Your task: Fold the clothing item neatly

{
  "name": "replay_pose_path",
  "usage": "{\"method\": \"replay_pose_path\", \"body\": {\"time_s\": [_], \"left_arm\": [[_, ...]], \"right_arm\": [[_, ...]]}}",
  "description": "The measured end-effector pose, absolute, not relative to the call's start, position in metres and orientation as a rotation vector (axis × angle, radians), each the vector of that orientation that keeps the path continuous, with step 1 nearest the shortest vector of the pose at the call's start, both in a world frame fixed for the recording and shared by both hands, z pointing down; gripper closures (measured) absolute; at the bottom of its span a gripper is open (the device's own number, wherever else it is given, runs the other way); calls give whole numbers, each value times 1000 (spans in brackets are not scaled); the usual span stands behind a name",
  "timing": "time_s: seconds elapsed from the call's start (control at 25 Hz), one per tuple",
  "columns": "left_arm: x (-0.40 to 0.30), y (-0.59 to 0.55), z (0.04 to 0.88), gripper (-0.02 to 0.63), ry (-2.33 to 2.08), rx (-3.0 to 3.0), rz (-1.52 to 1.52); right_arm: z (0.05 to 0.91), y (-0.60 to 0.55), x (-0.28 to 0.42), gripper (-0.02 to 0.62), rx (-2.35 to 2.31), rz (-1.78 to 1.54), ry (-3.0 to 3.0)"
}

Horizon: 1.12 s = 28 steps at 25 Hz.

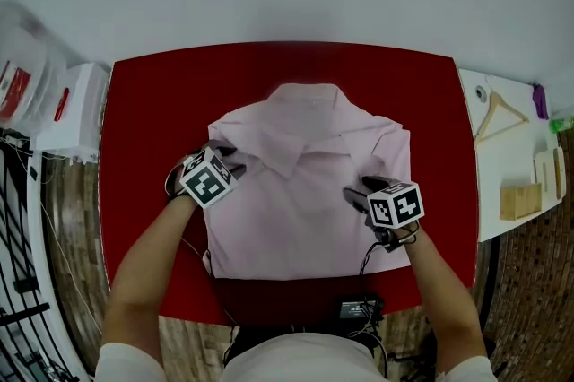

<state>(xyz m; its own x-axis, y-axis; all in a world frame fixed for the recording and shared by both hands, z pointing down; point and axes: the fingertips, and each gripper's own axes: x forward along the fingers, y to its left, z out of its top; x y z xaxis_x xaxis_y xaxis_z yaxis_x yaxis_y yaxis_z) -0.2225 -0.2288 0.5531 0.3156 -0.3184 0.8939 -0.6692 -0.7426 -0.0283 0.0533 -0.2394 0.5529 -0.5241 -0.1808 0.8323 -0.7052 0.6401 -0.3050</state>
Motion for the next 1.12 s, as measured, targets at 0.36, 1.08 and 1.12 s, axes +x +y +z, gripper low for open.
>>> {"method": "replay_pose_path", "body": {"time_s": [0.36, 1.08, 1.12], "left_arm": [[-261, -257, 517, 595, -1205, 2146, 906], [-408, -238, 552, 594, -1584, 1511, 246], [-409, -236, 551, 594, -1590, 1528, 282]], "right_arm": [[554, -241, 55, 345, 711, 825, -2054], [553, -241, 56, 345, 708, 826, -2054], [553, -241, 56, 345, 707, 826, -2054]]}}
